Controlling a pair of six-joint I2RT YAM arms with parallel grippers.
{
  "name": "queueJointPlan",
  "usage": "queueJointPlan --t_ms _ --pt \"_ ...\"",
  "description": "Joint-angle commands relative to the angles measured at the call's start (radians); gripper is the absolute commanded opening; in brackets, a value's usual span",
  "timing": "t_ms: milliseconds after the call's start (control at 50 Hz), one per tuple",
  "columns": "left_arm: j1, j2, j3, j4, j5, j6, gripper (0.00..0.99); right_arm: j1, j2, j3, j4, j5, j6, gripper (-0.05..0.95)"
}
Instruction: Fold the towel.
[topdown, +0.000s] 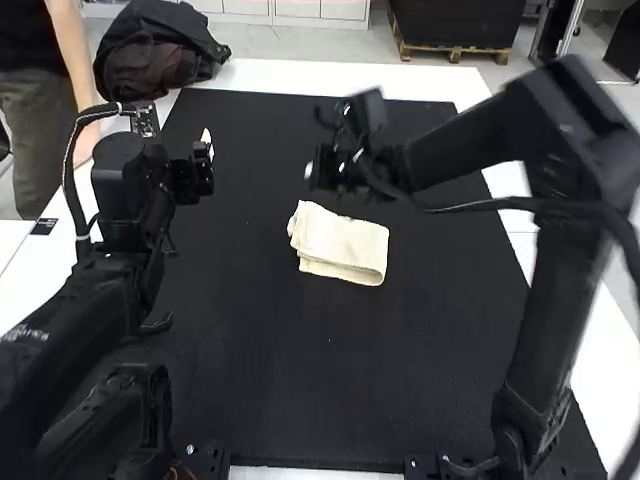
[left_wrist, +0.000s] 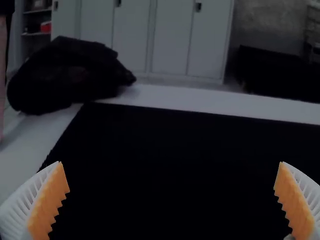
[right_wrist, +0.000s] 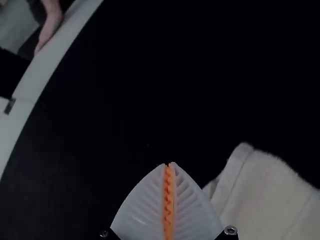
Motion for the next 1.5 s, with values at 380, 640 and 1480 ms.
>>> queueJointPlan --t_ms 380,640,1480 --pt "-0.011 -0.143 0.024 -0.015 -0.078 -0.009 0.969 -0.271 -0.623 -0.184 -0.014 0.272 -0.221 0.00" --pt "-0.046 -0.219 0.015 -0.017 -0.148 -0.006 0.969 -0.312 -0.914 -0.339 -0.015 0.502 -0.371 0.00" --pt "-0.049 -0.639 -0.097 -0.021 -0.184 0.066 0.967 -0.631 -1.414 -0.609 0.018 0.683 -0.517 0.00"
